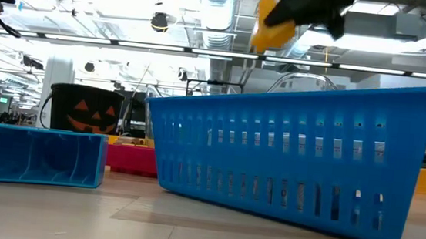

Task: Pick & Place Toys
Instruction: Put the yellow game piece block into the transparent bin

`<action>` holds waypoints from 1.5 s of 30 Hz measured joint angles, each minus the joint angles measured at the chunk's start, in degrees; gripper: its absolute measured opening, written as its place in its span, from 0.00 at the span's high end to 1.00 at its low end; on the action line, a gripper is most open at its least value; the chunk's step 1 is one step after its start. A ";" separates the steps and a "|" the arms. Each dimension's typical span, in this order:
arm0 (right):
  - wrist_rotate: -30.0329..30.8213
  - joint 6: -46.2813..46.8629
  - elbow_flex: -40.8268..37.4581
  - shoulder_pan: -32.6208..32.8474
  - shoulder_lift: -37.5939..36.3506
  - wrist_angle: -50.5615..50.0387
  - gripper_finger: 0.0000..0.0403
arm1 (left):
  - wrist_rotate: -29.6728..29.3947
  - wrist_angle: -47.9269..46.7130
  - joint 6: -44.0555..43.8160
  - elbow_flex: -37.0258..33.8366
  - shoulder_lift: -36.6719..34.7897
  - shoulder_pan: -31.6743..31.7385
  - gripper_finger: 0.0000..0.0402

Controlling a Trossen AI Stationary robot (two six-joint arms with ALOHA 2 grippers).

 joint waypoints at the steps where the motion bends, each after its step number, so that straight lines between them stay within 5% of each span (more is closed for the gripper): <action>1: -1.82 0.12 0.08 -0.66 0.64 0.19 0.97 | 0.02 0.00 0.00 0.00 0.00 0.02 0.25; 7: -10.60 0.76 0.08 -3.10 1.93 0.21 0.97 | -0.05 0.04 0.00 0.00 0.00 0.01 0.25; 21: -13.50 8.56 0.08 -2.34 1.91 -9.72 0.96 | -0.09 0.04 0.00 0.00 0.00 0.00 0.25; 45: -10.23 7.64 0.08 -1.07 1.90 -9.99 0.65 | -0.11 0.04 0.00 0.00 0.00 0.02 0.25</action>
